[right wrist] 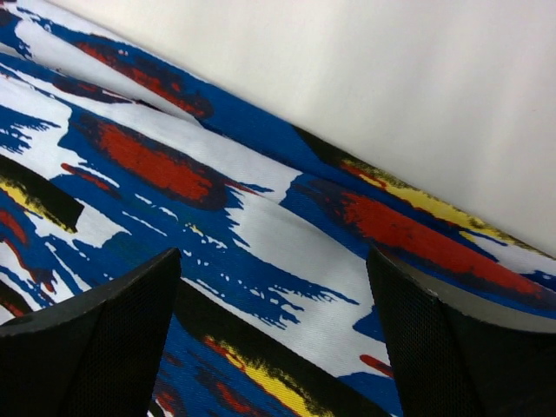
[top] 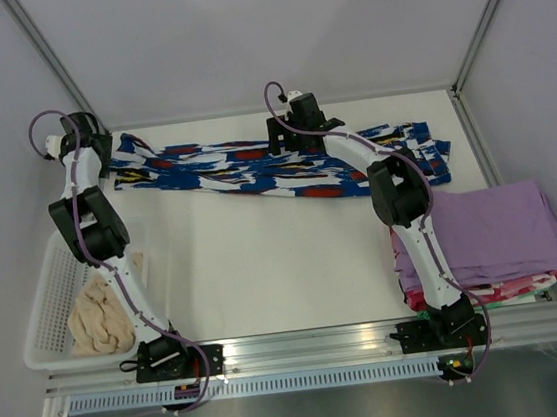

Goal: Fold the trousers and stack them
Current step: Fold the trousers

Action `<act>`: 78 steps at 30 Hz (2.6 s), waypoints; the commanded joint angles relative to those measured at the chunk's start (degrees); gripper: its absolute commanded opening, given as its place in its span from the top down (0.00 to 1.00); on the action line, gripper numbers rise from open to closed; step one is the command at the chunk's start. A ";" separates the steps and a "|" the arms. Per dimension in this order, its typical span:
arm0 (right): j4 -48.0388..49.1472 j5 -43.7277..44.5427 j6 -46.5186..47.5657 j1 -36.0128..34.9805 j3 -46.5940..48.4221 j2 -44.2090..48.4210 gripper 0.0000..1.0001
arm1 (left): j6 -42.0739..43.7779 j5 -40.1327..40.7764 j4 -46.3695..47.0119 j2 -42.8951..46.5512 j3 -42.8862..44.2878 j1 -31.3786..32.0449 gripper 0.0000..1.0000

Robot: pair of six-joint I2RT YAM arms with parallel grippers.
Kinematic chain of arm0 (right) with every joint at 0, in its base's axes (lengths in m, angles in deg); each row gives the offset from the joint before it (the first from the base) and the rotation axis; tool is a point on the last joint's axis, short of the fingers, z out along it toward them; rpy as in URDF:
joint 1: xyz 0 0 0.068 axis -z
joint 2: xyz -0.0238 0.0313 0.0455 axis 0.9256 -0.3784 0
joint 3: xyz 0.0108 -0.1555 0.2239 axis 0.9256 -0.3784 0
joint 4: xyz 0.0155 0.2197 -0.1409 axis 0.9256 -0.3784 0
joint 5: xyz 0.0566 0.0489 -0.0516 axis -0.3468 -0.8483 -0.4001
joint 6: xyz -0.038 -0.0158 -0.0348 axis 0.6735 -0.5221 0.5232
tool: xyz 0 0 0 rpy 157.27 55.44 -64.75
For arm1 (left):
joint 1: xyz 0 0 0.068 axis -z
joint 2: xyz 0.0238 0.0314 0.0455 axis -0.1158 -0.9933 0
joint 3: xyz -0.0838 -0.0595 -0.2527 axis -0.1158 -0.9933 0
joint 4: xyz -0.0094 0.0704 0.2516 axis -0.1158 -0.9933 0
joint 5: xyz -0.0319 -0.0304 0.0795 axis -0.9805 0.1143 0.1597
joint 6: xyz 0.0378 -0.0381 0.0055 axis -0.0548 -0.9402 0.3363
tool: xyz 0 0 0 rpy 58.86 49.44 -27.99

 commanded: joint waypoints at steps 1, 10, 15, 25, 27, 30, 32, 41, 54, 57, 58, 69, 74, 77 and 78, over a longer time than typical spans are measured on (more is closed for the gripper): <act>1.58 -0.33 -0.50 0.91 -0.06 4.34 0.06 | -1.62 -1.17 -3.17 -1.21 -0.13 -0.42 0.25; 1.76 -0.60 -0.85 1.17 0.20 3.72 0.06 | -2.06 -3.28 -0.27 -5.51 0.83 -0.51 0.34; 1.40 -0.16 -1.12 1.26 0.38 3.28 0.06 | -1.54 -2.84 -1.76 -7.97 3.82 -0.42 0.36; 0.18 -0.33 -2.17 1.17 1.51 2.14 0.06 | -1.27 -4.07 3.86 -9.56 4.09 -0.51 0.56; -0.53 -0.42 -2.17 1.17 2.48 1.70 0.06 | -1.27 -4.07 4.48 -10.08 4.44 -0.51 0.57; -0.53 -0.33 -2.26 1.26 2.57 1.61 0.06 | -1.01 -4.42 4.56 -10.61 4.79 -0.42 0.62; -0.62 -0.25 -2.26 1.17 2.57 1.61 0.06 | -0.92 -4.51 4.39 -10.70 4.71 -0.42 0.67; -0.27 -0.25 -2.96 1.17 2.49 1.53 0.07 | 0.83 -2.41 5.27 -6.23 2.69 -0.42 0.98; 1.58 -1.47 -4.02 1.17 2.40 1.35 0.06 | 0.05 1.72 11.16 8.98 -13.75 -0.51 0.98; 1.67 -1.83 -3.84 1.17 2.57 1.26 0.06 | -0.04 2.34 10.63 9.60 -15.68 -0.68 0.98; 1.58 -1.92 -3.67 1.17 2.57 1.26 0.06 | -0.91 2.34 10.02 9.43 -16.03 -0.77 0.98; 0.09 -0.51 -3.22 1.35 2.75 1.44 0.06 | -1.88 -0.47 8.79 4.94 -16.21 -1.21 0.92; -1.32 0.90 -6.73 2.66 4.77 1.70 0.06 | -2.15 0.85 6.76 6.69 -17.18 -1.21 0.37; -1.67 1.33 -10.16 4.42 5.47 3.10 0.06 | -1.10 -1.16 6.68 7.31 -16.83 -1.30 0.20; -1.67 1.25 -11.13 5.47 5.21 3.63 0.06 | -0.92 -1.78 6.24 7.49 -16.48 -1.21 0.19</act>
